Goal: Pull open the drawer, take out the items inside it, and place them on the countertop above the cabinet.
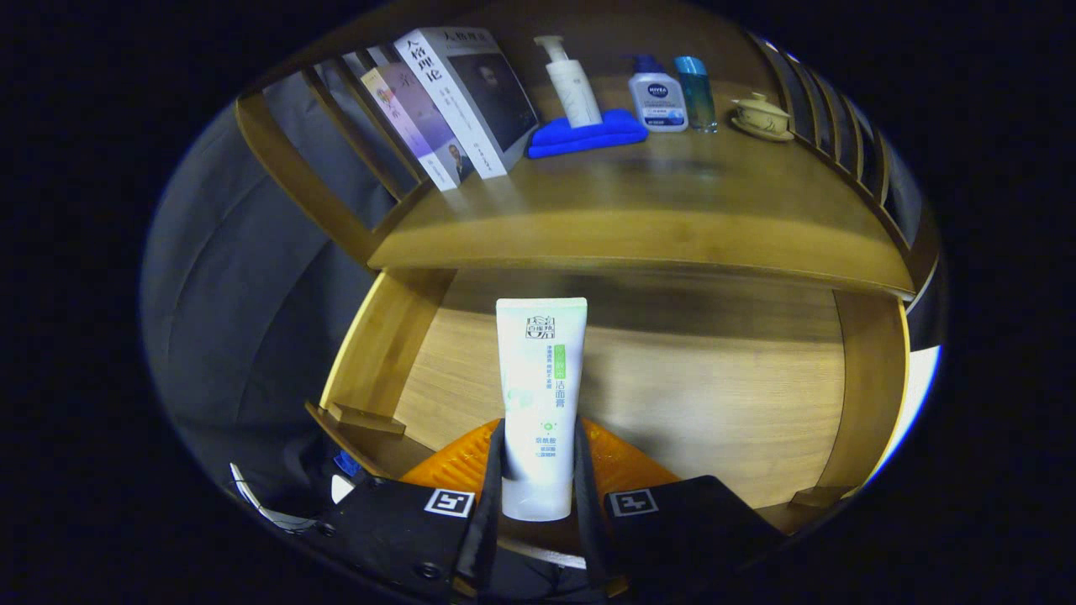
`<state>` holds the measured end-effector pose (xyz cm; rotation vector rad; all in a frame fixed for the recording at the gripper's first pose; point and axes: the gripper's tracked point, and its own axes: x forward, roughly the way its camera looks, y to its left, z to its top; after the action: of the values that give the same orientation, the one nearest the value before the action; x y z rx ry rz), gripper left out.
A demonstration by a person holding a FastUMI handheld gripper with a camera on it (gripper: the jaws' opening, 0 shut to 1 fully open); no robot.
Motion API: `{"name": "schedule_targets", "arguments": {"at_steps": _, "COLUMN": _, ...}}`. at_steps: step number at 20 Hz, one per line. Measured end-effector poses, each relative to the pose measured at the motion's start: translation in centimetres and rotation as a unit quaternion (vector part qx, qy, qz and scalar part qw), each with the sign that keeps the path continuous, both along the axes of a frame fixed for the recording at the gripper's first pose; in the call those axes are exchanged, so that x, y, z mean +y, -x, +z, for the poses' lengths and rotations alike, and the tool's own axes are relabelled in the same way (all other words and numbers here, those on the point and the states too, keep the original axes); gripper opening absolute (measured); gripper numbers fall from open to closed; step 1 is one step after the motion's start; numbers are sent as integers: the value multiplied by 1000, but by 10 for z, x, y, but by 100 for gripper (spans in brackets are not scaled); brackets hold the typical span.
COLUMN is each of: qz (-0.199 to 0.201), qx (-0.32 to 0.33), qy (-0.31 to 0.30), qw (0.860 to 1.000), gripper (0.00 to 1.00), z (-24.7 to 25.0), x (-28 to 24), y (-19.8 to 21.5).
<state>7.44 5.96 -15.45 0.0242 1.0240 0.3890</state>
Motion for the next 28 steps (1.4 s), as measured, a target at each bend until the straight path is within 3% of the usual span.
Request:
{"name": "schedule_targets", "arguments": {"at_steps": 4, "qz": -14, "qx": -42, "qy": -20, "qw": 999, "gripper": 44, "z": 39, "x": -7, "y": -21}}
{"name": "schedule_targets", "arguments": {"at_steps": 11, "qz": -92, "qx": -94, "qy": -8, "qw": 991, "gripper": 44, "z": 73, "x": -26, "y": -101}}
{"name": "schedule_targets", "arguments": {"at_steps": 18, "qz": -139, "qx": -81, "qy": -6, "qw": 987, "gripper": 44, "z": 73, "x": -29, "y": -170}}
{"name": "schedule_targets", "arguments": {"at_steps": 25, "qz": -172, "qx": -43, "qy": -13, "qw": 984, "gripper": 44, "z": 43, "x": -27, "y": -199}}
{"name": "schedule_targets", "arguments": {"at_steps": 28, "qz": -179, "qx": -46, "qy": -28, "qw": 982, "gripper": 55, "z": 50, "x": -20, "y": -199}}
